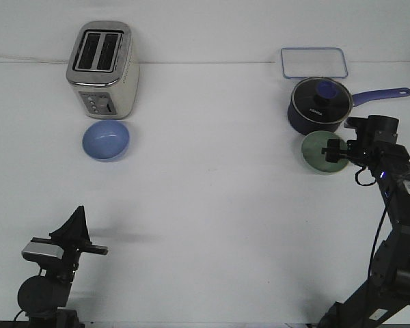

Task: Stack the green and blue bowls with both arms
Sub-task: 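Close the right gripper on the green bowl's rim, then carry the green bowl with the right gripper toward the table center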

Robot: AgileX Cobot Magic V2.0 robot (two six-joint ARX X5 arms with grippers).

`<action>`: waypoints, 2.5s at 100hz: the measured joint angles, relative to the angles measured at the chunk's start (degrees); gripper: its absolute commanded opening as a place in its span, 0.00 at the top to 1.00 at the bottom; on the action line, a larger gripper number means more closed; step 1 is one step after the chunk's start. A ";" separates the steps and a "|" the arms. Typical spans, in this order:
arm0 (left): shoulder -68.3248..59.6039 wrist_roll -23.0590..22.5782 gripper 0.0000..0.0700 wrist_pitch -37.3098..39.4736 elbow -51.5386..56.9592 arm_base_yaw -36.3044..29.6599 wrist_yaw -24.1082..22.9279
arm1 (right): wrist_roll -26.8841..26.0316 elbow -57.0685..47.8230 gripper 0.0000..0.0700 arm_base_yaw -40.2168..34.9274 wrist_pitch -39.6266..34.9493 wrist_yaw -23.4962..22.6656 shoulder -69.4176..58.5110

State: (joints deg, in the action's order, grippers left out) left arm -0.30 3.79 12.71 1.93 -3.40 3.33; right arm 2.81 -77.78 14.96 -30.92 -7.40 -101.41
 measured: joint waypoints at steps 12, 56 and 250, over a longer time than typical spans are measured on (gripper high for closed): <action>0.00 0.00 0.99 0.02 0.00 0.00 0.00 | 0.00 -0.02 0.30 0.02 0.44 0.04 -0.11; 0.00 0.00 0.99 0.00 0.00 0.00 0.00 | 0.00 -0.02 0.32 0.13 0.37 0.02 -2.54; 0.00 0.00 0.99 0.00 0.00 0.00 0.00 | -12.15 0.00 1.00 -37.57 -5.44 -8.83 5.99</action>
State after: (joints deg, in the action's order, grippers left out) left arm -0.30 3.79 12.71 1.93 -3.40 3.33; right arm -9.34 -77.78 -22.61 -36.36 -16.23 -95.42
